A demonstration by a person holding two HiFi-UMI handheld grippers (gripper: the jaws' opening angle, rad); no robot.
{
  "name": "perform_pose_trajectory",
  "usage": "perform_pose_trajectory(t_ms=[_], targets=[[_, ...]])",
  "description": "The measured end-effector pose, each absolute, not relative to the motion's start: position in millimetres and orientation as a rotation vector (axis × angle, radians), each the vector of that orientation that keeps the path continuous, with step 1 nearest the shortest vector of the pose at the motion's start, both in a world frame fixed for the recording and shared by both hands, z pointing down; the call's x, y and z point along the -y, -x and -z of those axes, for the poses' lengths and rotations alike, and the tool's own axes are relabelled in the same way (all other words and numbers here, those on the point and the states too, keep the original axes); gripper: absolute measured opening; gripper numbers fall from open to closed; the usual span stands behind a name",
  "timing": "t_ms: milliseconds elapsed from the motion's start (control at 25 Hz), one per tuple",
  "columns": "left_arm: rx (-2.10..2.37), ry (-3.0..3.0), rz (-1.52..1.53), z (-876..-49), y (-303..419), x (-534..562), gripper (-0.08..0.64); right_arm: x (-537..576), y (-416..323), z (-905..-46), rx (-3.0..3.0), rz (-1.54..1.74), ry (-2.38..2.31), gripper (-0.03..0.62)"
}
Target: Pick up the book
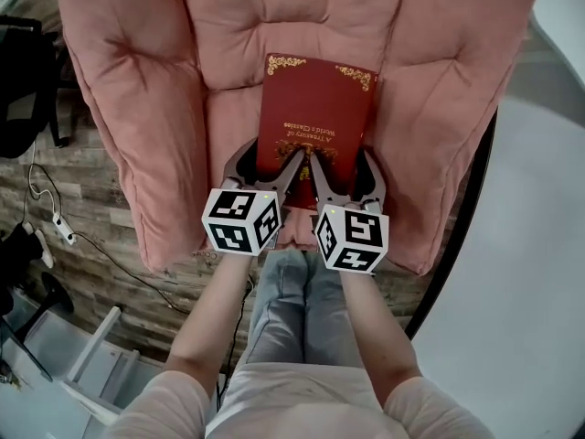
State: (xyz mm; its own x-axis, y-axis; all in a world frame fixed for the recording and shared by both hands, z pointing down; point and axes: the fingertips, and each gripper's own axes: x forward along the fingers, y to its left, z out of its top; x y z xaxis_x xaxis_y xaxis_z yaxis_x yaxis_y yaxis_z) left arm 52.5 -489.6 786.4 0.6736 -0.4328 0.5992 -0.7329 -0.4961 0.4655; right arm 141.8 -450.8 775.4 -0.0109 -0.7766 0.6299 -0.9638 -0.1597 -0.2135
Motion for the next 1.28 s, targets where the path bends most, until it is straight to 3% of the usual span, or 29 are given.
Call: perform_pose_trajectory(t_ms=[800, 1280], targets=[[1.072, -2.29, -0.349, -578, -43, 495, 0.311, 463, -137, -570, 2.024, -0.701, -2.023, 0.342], [1.183, -2.305, -0.252, -496, -31, 501, 0.311, 477, -127, -488, 2.137, -0.583, -1.986, 0.342]])
